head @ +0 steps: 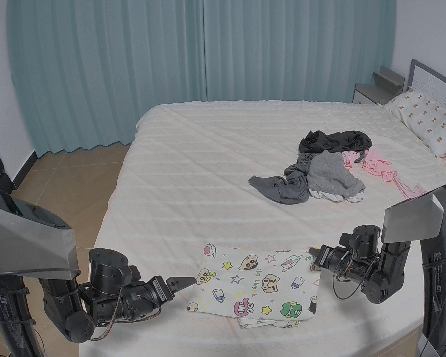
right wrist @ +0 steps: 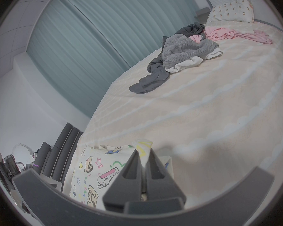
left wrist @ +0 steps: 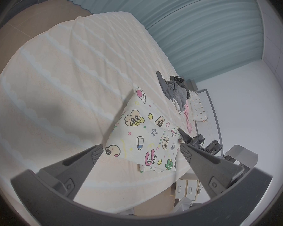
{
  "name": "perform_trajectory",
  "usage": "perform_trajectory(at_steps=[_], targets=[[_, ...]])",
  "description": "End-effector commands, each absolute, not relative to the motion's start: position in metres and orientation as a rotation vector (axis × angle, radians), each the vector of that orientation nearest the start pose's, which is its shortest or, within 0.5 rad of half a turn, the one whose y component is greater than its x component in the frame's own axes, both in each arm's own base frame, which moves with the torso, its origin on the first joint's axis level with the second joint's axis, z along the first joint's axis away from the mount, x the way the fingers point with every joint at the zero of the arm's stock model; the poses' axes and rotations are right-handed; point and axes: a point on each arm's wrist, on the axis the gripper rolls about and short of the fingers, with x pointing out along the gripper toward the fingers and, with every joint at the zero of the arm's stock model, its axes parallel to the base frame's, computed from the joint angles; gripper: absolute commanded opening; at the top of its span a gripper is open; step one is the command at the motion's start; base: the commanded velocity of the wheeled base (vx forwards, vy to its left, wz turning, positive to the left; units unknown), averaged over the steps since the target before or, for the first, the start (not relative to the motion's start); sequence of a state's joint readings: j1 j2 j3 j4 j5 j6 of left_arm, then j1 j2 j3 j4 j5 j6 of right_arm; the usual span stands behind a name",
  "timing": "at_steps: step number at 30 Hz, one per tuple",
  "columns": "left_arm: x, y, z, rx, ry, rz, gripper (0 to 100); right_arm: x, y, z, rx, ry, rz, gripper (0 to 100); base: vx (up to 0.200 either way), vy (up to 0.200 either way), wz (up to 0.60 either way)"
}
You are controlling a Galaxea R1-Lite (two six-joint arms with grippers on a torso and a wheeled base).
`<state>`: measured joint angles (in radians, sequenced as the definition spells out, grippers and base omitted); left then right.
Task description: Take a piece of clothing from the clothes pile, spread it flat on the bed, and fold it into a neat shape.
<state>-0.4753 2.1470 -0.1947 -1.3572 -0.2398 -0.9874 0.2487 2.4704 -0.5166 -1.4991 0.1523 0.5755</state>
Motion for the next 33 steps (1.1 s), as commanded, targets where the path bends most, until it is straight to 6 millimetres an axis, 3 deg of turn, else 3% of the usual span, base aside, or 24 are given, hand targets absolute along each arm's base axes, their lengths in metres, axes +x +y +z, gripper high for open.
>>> perform_trajectory(at_steps=[1, 3, 4, 10, 13, 16, 19, 24, 33], targets=[[0.223, -0.121, 0.003, -0.842, 0.891, -0.334, 100, 0.322, 0.083, -0.049, 0.538, 0.554, 0.248, 0, 0.000, 0.000, 0.00], [0.223, -0.121, 0.003, -0.842, 0.891, -0.334, 100, 0.321, 0.084, -0.051, 0.537, 0.565, 0.251, 0, 0.000, 0.000, 0.00], [0.223, -0.121, 0.003, -0.841, 0.891, -0.335, 100, 0.321, 0.084, -0.051, 0.537, 0.568, 0.252, 100, 0.000, 0.000, 0.00], [0.226, -0.122, 0.000, -0.833, 0.882, -0.327, 100, 0.314, 0.082, -0.047, 0.536, 0.580, 0.248, 100, 0.000, 0.000, 0.00], [0.237, -0.126, -0.001, -0.825, 0.835, -0.323, 100, 0.307, 0.081, -0.040, 0.534, 0.586, 0.251, 100, 0.000, 0.000, 0.00], [0.257, -0.134, -0.010, -0.708, 0.763, -0.344, 100, 0.288, 0.084, -0.040, 0.514, 0.664, 0.253, 100, 0.000, 0.000, 0.00], [0.276, -0.139, -0.022, -0.533, 0.702, -0.401, 100, 0.278, 0.085, -0.047, 0.500, 0.742, 0.246, 100, 0.000, 0.000, 0.00], [0.303, -0.147, -0.039, -0.462, 0.720, -0.399, 100, 0.262, 0.097, -0.058, 0.468, 0.825, 0.274, 100, 0.000, 0.000, 0.00], [0.326, -0.156, -0.066, -0.362, 0.757, -0.450, 100, 0.258, 0.111, -0.074, 0.422, 0.859, 0.287, 100, 0.000, 0.000, 0.00]])
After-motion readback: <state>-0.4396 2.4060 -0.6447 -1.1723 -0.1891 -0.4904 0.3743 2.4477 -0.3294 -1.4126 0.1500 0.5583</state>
